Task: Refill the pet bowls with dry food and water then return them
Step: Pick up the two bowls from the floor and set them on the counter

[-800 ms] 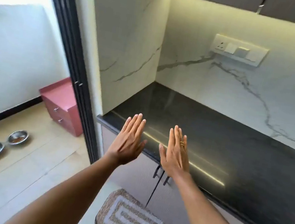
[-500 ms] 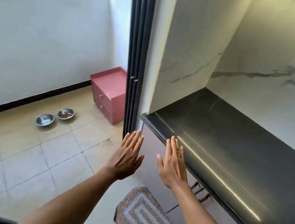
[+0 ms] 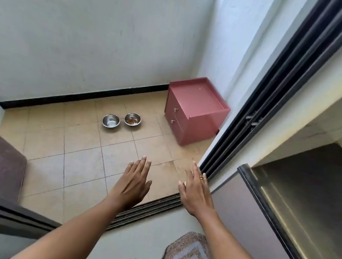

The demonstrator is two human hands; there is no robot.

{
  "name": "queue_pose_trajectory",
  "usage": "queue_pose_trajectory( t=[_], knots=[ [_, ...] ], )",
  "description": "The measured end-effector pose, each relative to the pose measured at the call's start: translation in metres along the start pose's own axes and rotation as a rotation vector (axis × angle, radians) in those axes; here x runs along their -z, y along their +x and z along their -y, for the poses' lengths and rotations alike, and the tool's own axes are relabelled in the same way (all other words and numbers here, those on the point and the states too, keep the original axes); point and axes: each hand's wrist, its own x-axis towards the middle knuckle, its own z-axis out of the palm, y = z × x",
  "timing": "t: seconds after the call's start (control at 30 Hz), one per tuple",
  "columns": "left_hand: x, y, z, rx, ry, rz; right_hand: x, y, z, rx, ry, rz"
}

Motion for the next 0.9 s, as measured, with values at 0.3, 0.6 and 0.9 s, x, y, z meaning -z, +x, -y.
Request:
queue_pose_trajectory(
  t=[0.3,0.6,0.9],
  knots=[
    [-0.003,0.05,0.093,0.182,-0.002,-0.003,-0.016,0.14,0.038,0.111,-0.026,0.119],
    [0.025,0.137,0.177,0.379,-0.023,0.022,-0.001,0.291,0.068,0.239,-0.04,0.223],
    [0.034,0.189,0.252,0.516,-0.078,0.059,-0.002,0.401,0.109,0.27,-0.083,0.294]
  ],
)
